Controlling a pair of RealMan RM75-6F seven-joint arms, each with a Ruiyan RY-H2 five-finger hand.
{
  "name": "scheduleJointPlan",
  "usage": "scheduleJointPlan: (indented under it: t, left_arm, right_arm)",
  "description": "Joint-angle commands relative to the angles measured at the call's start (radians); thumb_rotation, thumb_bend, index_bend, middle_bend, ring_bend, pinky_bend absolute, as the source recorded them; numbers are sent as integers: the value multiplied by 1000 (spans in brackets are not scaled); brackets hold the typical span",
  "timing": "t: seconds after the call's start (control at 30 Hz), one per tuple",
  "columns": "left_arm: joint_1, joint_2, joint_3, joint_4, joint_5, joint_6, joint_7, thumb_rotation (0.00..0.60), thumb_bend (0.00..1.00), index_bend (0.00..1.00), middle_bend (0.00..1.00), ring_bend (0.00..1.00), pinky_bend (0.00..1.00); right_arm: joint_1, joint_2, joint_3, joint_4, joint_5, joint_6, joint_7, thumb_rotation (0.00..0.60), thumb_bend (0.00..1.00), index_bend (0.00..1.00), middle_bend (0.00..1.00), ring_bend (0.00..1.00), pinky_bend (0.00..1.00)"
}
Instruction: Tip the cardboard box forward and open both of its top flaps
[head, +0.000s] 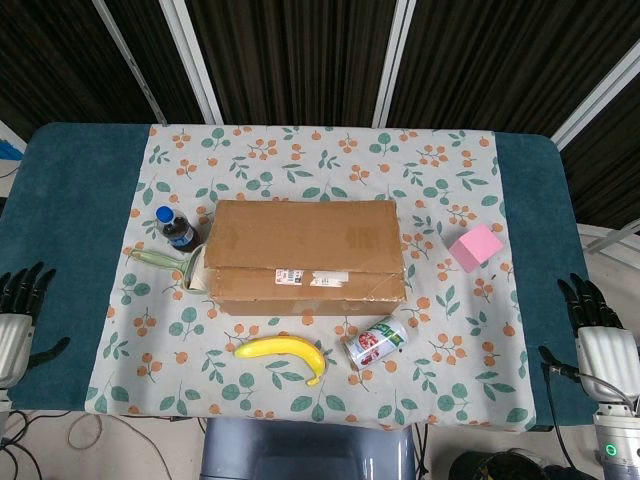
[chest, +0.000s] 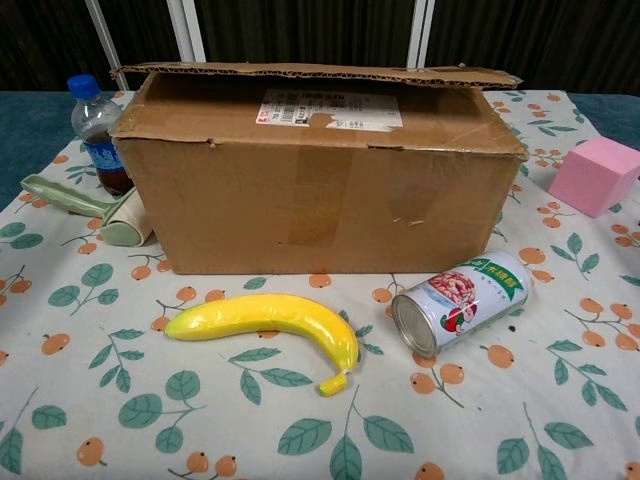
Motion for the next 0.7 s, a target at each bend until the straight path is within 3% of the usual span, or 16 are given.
scheduleJointPlan:
  t: [0.03, 0.7]
  left_arm:
    - [-4, 5, -2, -9, -15, -15, 3, 600, 92, 0, 0, 0, 5]
    - [0, 12, -5, -27, -44, -25, 13, 600, 91, 0, 0, 0, 5]
  right_arm:
    - [4, -4, 6, 4, 7, -5, 0, 600, 232, 0, 0, 0, 266]
    - [0, -31, 24, 10, 9, 30, 6, 600, 182, 0, 0, 0, 248]
